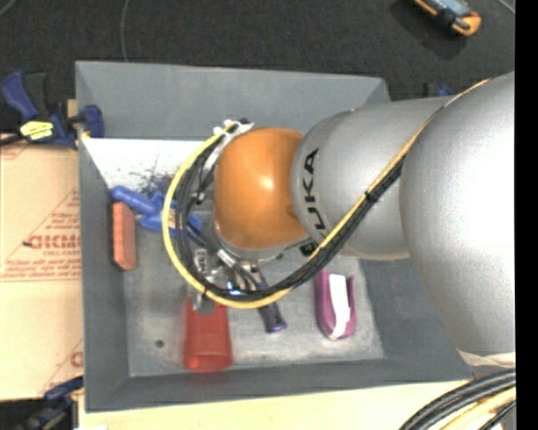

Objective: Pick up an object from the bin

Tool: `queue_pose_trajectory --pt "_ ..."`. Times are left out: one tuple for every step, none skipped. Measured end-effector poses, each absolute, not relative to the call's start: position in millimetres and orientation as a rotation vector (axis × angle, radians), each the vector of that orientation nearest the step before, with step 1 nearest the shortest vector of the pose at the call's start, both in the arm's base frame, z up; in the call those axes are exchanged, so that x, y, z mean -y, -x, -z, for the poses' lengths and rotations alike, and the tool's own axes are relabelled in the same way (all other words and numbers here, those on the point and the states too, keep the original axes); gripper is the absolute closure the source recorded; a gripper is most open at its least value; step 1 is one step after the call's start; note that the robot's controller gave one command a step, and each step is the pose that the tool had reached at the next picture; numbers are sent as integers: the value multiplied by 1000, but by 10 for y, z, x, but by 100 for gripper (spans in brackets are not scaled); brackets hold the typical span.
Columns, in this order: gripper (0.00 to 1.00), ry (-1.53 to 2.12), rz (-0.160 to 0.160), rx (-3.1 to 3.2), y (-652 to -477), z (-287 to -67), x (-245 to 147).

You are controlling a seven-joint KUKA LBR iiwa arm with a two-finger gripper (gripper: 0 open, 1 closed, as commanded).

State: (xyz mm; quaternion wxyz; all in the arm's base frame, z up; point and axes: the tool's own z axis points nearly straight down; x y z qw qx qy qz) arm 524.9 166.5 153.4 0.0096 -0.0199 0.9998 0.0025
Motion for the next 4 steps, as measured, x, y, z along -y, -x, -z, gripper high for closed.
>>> queue_pose_trajectory --pt "0 95 -4 -3130 -4816 -1701 -1569" --pt "0 94 -4 -3130 -4817 -1700 -1569" --pt "0 28 -4 -3131 -4721 -1375 -1391" --pt "0 150 -4 -3123 -4906 -2516 -1559"
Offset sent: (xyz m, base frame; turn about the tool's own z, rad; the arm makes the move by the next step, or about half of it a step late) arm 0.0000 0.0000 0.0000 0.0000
